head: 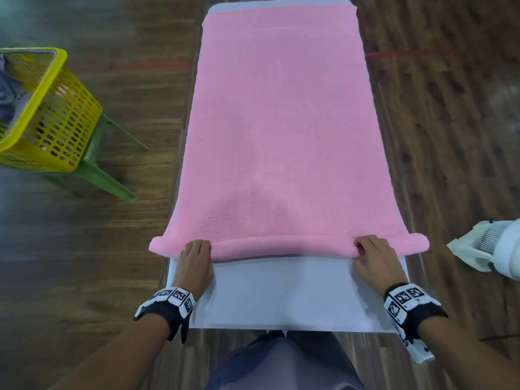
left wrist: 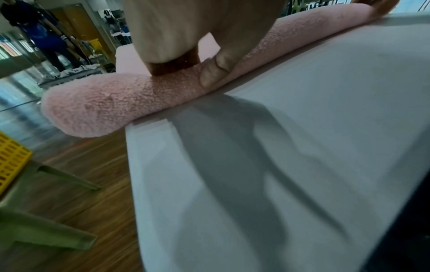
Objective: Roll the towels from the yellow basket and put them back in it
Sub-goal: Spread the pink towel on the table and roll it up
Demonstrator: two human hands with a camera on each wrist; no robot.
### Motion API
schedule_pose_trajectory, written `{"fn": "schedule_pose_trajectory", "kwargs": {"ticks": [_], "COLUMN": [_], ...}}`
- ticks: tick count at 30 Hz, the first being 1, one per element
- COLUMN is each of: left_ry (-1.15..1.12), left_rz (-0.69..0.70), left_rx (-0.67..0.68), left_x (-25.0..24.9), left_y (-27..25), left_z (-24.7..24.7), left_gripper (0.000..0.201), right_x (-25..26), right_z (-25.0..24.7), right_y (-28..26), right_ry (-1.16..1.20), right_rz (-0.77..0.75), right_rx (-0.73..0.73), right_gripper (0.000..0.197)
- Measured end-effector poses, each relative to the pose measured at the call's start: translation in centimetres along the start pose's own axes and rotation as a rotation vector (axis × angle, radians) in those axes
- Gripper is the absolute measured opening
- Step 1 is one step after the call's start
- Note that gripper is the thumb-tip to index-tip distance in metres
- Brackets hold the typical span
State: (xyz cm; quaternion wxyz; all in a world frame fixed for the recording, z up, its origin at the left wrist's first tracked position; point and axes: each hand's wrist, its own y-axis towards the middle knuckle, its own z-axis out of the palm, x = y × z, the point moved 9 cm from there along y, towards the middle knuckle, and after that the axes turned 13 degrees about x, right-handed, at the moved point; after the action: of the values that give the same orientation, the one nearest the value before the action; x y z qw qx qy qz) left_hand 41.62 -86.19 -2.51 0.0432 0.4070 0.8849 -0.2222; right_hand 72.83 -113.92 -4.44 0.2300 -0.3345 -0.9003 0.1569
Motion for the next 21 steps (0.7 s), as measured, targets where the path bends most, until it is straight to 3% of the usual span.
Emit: {"fn": "schedule_pose_trajectory", "kwargs": {"ticks": [4,7,10,12,16,21], "left_ry": [-0.018,0.004,-0.073,-0.11,0.004,-0.001], "left_rz": [0.008,0.034,0.013,0.037,0.106,0.101], "left_rx": [0.06,0.065,-0.066,-0.11,-0.03,-0.043], "left_x": [0.8,0.8,1.5,1.1,0.4,0.2], "left_y": [1.7,3.5,4.3,3.7,1.8,-0.4], "left_z": [-0.7,-1.3,-2.8,-2.9,-0.3,0.8], "left_gripper": [0.018,0.012,0.02,0.022,0.042,0.044], "right_x": [-0.2,0.1,0.0,-0.2,-0.6,-0.6], "right_z": [-0.8,-2.2,-3.7,-2.5,0.1,0.8], "right_y": [1.0,2.8,3.4,3.2,1.4,-1.1], "right_ry": [-0.006,-0.124,-0.085,-0.055,-0.086,-0.082], "right_rz": [-0.015,0.056,0.063,0.023,-0.022,-0.007], "right_rx": [-0.013,-0.02,-0.162,-0.154,-0.104,-0.164], "right_gripper": [0.032,0.026,0.036,0.037,0.047,0.033]}}
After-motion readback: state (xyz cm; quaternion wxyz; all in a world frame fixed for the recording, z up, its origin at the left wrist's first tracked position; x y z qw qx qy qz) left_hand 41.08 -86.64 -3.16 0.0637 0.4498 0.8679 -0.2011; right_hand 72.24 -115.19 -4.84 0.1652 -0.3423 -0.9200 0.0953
